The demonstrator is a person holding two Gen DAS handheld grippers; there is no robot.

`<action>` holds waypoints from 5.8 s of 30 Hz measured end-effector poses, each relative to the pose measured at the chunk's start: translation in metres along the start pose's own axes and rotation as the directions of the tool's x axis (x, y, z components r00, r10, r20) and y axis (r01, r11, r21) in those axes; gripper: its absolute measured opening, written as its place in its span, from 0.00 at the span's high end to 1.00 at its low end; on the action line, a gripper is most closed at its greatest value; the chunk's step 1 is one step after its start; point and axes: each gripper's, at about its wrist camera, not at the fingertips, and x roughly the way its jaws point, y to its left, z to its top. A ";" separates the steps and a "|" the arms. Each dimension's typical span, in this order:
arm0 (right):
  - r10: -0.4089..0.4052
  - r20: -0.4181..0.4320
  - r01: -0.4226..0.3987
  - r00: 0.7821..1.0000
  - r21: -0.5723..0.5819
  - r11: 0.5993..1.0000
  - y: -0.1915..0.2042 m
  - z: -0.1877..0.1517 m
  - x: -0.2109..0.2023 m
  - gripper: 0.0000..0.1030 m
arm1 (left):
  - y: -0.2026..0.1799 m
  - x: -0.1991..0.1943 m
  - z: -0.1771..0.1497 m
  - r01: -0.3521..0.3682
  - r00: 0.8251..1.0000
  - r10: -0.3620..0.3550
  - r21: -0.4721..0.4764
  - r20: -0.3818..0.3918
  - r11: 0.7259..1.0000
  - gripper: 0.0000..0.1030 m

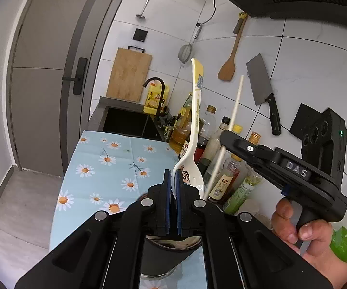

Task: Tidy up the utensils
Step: 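Lower the cartoon spoon into the black holder and open the left gripper, then withdraw the left gripper from the holder and move it over the chopsticks, then lower the left gripper onto a loose wooden chopstick and close it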

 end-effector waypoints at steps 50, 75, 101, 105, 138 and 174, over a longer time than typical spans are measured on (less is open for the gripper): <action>-0.012 -0.086 0.017 0.996 0.055 0.998 -0.013 -0.028 0.003 0.74 | -0.020 0.016 -0.041 -0.154 0.985 0.164 0.187 -0.043 0.970 0.75; 0.080 -0.410 -0.128 0.909 -0.091 0.988 0.058 -0.091 -0.048 0.66 | 0.012 -0.087 -0.065 -0.186 0.976 0.186 0.010 -0.110 0.982 0.75; -0.113 -0.791 -0.103 0.601 -0.217 0.971 0.032 -0.192 -0.007 0.66 | 0.065 -0.105 -0.179 -0.311 0.840 0.211 -0.124 -0.499 0.942 0.75; -0.170 -0.845 -0.080 0.507 -0.243 0.967 0.028 -0.210 0.006 0.66 | 0.066 -0.102 -0.194 -0.328 0.811 0.210 -0.128 -0.545 0.936 0.75; -0.345 -0.870 -0.036 0.353 -0.381 0.924 0.045 -0.243 0.030 0.95 | 0.085 -0.062 -0.196 -0.332 0.637 0.129 -0.119 -0.760 0.936 0.77; -0.091 -0.819 0.079 0.566 -0.056 0.995 0.006 -0.223 -0.013 0.95 | 0.078 -0.017 -0.184 -0.418 0.417 0.225 0.033 -0.880 0.908 0.94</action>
